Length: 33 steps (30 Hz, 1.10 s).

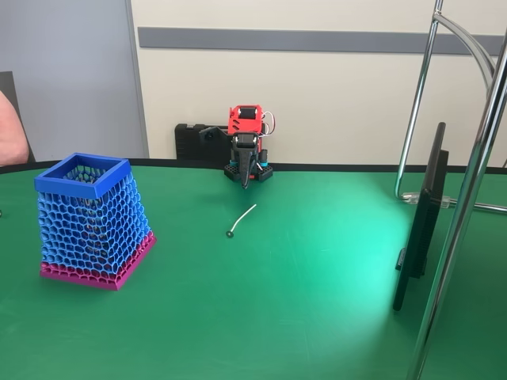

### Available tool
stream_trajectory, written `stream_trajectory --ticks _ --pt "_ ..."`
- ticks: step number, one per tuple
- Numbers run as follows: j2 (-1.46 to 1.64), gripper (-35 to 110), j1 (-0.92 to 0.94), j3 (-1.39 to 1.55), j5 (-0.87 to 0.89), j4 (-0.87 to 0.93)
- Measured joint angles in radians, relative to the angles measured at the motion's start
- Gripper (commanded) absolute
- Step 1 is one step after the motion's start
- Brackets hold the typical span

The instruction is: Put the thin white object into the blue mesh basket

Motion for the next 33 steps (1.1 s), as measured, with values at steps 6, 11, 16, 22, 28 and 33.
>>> stream_trajectory --ticks 6,11,16,22,28,33 --pt "0.0 1 -0.026 0.0 -0.021 0.0" --pt "0.0 1 -0.021 0.0 -0.021 0.0" --pt "0.0 1 -0.021 0.0 -0.021 0.0" --pt "0.0 1 -0.021 0.0 -0.021 0.0" --pt "-0.044 1 -0.021 -0.005 -0.008 -0.003" --pt "-0.133 1 -0.011 -0.044 -0.014 -0.02"
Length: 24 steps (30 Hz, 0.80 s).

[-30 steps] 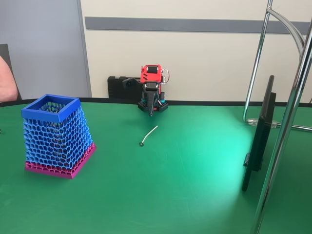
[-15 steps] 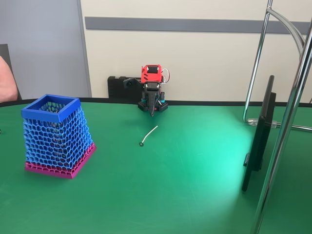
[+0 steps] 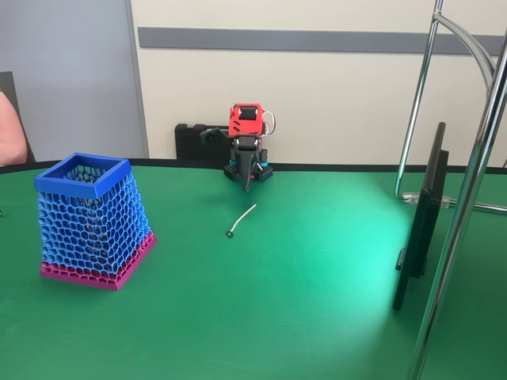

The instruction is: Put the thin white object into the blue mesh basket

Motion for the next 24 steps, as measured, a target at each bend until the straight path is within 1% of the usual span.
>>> stream_trajectory --ticks 2,8,10,18,24 --pt "-0.044 1 0.009 -0.032 -0.018 -0.005" --pt "-0.229 1 0.038 -0.103 -0.149 -0.095" --pt "-0.281 1 0.041 -0.137 -0.186 -0.1" --pt "-0.503 1 0.081 -0.319 -0.344 -0.092" --pt "-0.669 1 0.104 -0.483 -0.433 -0.035"
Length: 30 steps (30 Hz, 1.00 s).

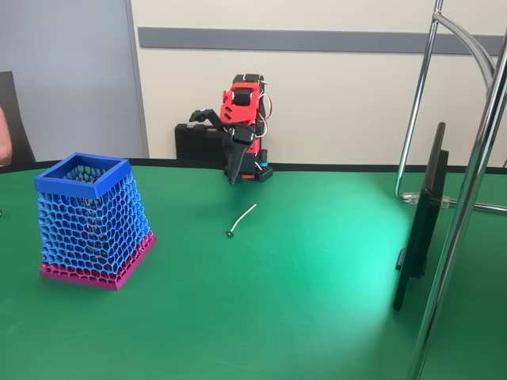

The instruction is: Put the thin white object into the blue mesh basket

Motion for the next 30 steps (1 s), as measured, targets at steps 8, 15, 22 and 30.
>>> stream_trajectory --ticks 8,15,22,30 --pt "-0.239 1 0.021 -0.213 -0.225 0.017" --pt "-0.43 1 0.041 -0.365 -0.376 -0.003" --pt "-0.595 1 0.043 -0.523 -0.502 0.078" --pt "-0.795 1 0.055 -0.713 -0.678 0.202"
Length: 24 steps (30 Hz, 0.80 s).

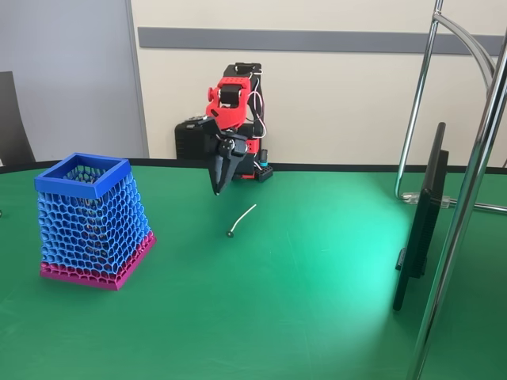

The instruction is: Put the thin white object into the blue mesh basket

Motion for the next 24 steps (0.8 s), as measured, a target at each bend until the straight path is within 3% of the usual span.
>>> stream_trajectory --ticks 9,24 --pt "-0.146 9 -0.005 -0.164 -0.133 0.149" --pt "-0.268 10 -0.037 -0.144 -0.189 0.118"
